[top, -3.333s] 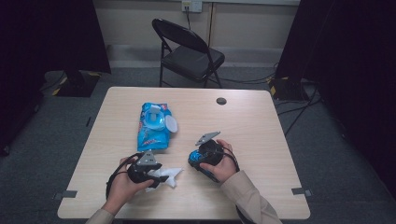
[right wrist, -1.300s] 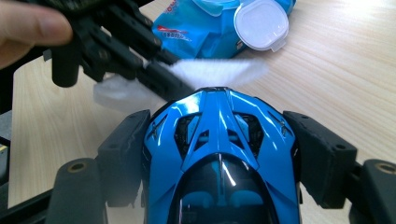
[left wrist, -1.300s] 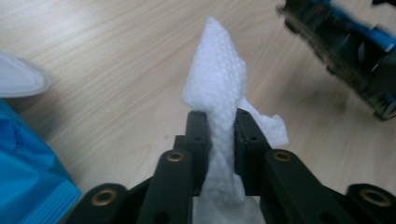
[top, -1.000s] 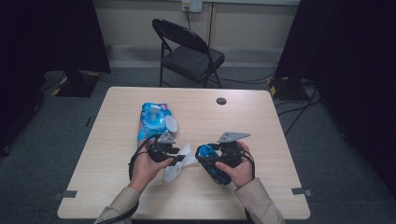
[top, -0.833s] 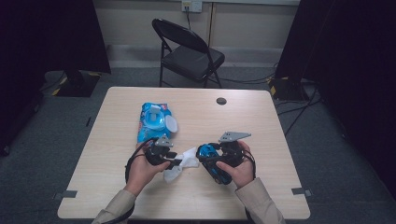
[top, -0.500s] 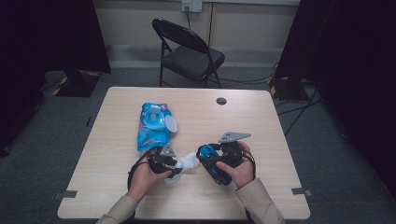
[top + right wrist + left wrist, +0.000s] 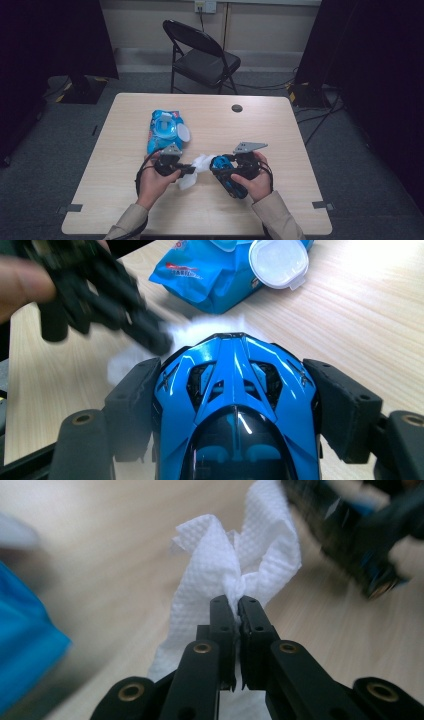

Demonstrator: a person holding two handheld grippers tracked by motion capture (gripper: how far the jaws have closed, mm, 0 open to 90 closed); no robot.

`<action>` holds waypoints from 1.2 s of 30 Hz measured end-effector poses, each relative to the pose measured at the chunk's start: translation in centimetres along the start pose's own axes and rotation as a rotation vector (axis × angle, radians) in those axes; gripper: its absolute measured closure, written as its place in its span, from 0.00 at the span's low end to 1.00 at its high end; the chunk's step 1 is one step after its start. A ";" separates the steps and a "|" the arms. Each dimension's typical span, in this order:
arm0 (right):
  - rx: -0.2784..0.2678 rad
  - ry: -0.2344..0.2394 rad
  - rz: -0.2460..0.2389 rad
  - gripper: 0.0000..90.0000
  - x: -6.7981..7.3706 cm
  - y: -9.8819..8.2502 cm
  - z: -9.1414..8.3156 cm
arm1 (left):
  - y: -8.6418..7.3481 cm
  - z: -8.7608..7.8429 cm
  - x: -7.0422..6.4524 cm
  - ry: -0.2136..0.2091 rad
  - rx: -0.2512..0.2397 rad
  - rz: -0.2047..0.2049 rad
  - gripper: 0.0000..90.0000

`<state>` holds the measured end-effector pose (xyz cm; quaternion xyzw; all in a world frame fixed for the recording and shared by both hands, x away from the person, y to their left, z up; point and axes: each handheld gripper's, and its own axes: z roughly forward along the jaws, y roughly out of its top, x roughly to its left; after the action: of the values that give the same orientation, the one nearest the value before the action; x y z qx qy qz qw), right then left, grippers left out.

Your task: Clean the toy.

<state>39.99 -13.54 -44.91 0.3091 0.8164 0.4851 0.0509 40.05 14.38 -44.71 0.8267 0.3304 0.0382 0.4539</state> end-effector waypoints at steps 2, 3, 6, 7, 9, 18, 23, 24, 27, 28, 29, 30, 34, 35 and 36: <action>0.000 0.002 -0.003 0.29 0.0 0.0 0.0 | 1.8 -1.3 0.0 -0.036 -0.073 -0.013 0.96; 0.001 0.001 -0.003 0.29 0.1 0.0 0.0 | 2.2 -1.4 -0.1 -0.047 -0.077 -0.013 0.96; 0.003 0.008 -0.008 0.29 0.2 0.0 0.2 | 3.4 -0.9 -0.5 -0.053 -0.070 0.000 0.96; 0.004 0.013 -0.015 0.29 0.4 0.1 0.3 | 3.7 -0.5 -0.6 -0.060 -0.074 -0.005 0.96; 0.002 0.020 -0.023 0.29 0.7 0.3 0.3 | 4.2 0.3 -0.8 -0.074 -0.066 -0.008 0.96; 0.004 0.012 -0.015 0.29 0.4 0.1 0.2 | 4.3 1.8 -1.6 -0.118 -0.044 -0.018 0.96; -0.005 0.000 -0.010 0.29 0.2 0.2 0.0 | 3.9 1.3 -1.7 -0.137 -0.031 -0.013 0.96; -0.007 -0.002 -0.012 0.29 0.2 0.2 -0.1 | 3.7 1.2 -1.7 -0.140 -0.033 -0.015 0.96; -0.009 -0.004 -0.008 0.29 0.2 0.2 -0.1 | 3.5 1.0 -1.9 -0.152 -0.024 0.000 0.96; -0.009 -0.006 -0.009 0.29 0.2 0.2 -0.1 | 3.3 0.9 -2.0 -0.159 -0.015 0.001 0.96; -0.011 -0.006 -0.007 0.29 0.2 0.2 -0.1 | 3.1 0.8 -2.1 -0.159 -0.014 0.002 0.96; -0.010 -0.006 -0.006 0.29 0.1 0.2 -0.1 | 3.1 0.8 -2.1 -0.159 -0.014 0.002 0.96; -0.024 -0.017 0.007 0.29 0.0 0.2 -0.2 | 2.4 0.7 -2.4 -0.189 0.003 0.002 0.96; -0.023 -0.015 0.004 0.29 0.0 0.3 -0.3 | 2.3 0.7 -2.4 -0.191 0.005 0.005 0.96; -0.023 -0.017 0.004 0.29 0.0 0.3 -0.3 | 2.2 0.6 -2.5 -0.197 0.002 -0.001 0.96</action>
<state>40.00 -13.69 -44.52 0.3143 0.8096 0.4921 0.0603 39.44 11.65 -42.82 0.8267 0.2845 -0.0436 0.4835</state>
